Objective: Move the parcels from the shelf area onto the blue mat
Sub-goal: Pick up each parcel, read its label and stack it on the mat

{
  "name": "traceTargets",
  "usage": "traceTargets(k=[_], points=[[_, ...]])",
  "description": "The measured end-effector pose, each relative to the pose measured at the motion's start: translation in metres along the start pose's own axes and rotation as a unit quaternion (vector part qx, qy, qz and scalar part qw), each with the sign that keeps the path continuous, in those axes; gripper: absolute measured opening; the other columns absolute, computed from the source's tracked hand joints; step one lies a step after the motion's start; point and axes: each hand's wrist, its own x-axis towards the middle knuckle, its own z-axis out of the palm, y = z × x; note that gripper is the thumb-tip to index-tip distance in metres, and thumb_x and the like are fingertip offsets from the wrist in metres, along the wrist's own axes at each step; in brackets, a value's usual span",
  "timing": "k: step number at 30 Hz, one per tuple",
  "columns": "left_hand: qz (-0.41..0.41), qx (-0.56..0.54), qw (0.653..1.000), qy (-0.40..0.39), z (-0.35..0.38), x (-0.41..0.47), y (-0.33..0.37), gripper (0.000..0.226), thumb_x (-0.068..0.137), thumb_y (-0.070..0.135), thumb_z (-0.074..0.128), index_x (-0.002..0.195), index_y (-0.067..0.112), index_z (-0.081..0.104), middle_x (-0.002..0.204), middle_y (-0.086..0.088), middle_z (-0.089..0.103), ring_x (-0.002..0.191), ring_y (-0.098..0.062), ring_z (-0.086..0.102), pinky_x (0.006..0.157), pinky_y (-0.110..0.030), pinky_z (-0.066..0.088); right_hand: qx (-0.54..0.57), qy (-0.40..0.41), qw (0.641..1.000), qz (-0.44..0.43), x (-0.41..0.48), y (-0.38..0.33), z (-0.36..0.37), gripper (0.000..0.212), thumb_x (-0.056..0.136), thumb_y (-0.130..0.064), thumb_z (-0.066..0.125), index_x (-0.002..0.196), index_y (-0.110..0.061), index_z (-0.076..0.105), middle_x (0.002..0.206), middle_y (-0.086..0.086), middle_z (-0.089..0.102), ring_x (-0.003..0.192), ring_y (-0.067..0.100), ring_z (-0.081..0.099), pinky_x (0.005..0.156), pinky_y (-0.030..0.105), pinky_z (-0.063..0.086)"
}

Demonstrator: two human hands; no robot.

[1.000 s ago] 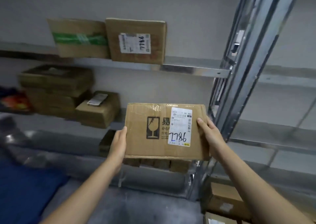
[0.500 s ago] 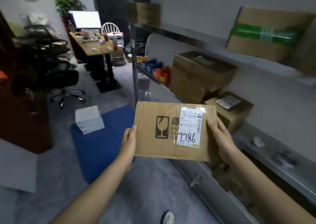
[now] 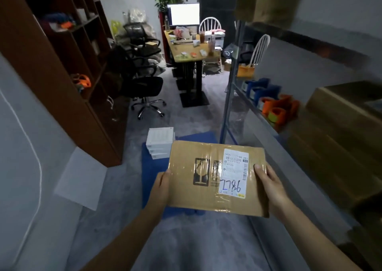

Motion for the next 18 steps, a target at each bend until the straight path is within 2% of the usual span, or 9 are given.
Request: traceTargets(k=[2,4,7,9,12,14,16,18], points=[[0.012,-0.006,1.000,0.003,-0.002,0.023,0.000,0.022,0.101,0.049,0.039,0.098,0.031,0.052,0.102,0.010,0.054,0.095,-0.010,0.053,0.082,-0.035,0.044,-0.008,-0.013,1.000,0.005,0.030,-0.003,0.015,0.041,0.085,-0.061,0.058,0.125,-0.053,0.052,0.128,0.003,0.057,0.114,0.026,0.058,0.102,0.055,0.043],[0.022,-0.019,1.000,0.004,-0.006,0.046,-0.002,0.018,0.100,0.047,0.042,0.097,0.034,0.055,0.106,0.011,0.059,0.093,-0.004,0.055,0.075,-0.029,0.044,-0.014,-0.024,0.999,0.017,0.058,-0.007,0.033,0.033,0.087,-0.058,0.057,0.119,-0.055,0.055,0.126,0.001,0.059,0.111,0.023,0.060,0.099,0.052,0.046],[0.010,-0.023,1.000,0.009,-0.011,0.089,-0.004,0.020,0.098,0.055,0.043,0.102,0.041,0.056,0.109,0.014,0.060,0.097,-0.002,0.057,0.084,-0.029,0.048,-0.028,-0.030,0.999,0.034,0.106,-0.012,0.063,0.023,0.087,-0.056,0.058,0.110,-0.058,0.059,0.118,-0.004,0.066,0.106,0.020,0.064,0.096,0.049,0.049],[-0.004,-0.018,1.000,-0.003,-0.011,0.125,0.001,0.021,0.095,0.059,0.043,0.107,0.046,0.055,0.112,0.016,0.058,0.098,0.002,0.055,0.081,-0.024,0.047,-0.030,-0.041,0.998,0.037,0.141,-0.016,0.084,0.032,0.088,-0.054,0.059,0.119,-0.052,0.056,0.119,-0.003,0.067,0.107,0.022,0.064,0.098,0.052,0.048],[-0.068,-0.047,0.996,-0.020,-0.008,0.184,0.020,0.040,0.100,0.052,0.038,0.130,0.028,0.052,0.128,-0.003,0.056,0.113,-0.020,0.056,0.100,-0.042,0.045,-0.021,-0.005,0.998,0.058,0.194,-0.023,0.109,0.059,0.087,-0.043,0.065,0.140,-0.029,0.042,0.129,0.005,0.061,0.113,0.026,0.060,0.101,0.053,0.045],[-0.086,-0.058,0.994,-0.030,-0.005,0.219,0.040,0.037,0.100,0.054,0.036,0.124,0.032,0.053,0.122,-0.001,0.058,0.107,-0.018,0.057,0.095,-0.039,0.043,-0.013,0.014,0.997,0.077,0.227,-0.031,0.120,0.056,0.086,-0.036,0.068,0.136,-0.023,0.045,0.124,0.007,0.063,0.108,0.027,0.062,0.095,0.051,0.048],[-0.081,-0.033,0.995,-0.053,-0.001,0.249,0.059,0.031,0.097,0.062,0.030,0.110,0.045,0.052,0.108,0.013,0.059,0.097,-0.006,0.055,0.088,-0.033,0.040,-0.011,0.032,0.996,0.083,0.255,-0.042,0.128,0.044,0.084,-0.031,0.069,0.125,-0.025,0.053,0.116,0.008,0.067,0.101,0.027,0.065,0.087,0.047,0.052],[-0.076,-0.022,0.994,-0.070,0.002,0.279,0.084,0.029,0.098,0.063,0.024,0.098,0.049,0.049,0.097,0.020,0.054,0.088,0.002,0.051,0.085,-0.029,0.036,0.005,0.039,0.995,0.087,0.283,-0.052,0.134,0.035,0.083,-0.029,0.070,0.116,-0.029,0.058,0.111,0.008,0.070,0.099,0.029,0.066,0.088,0.051,0.052]])
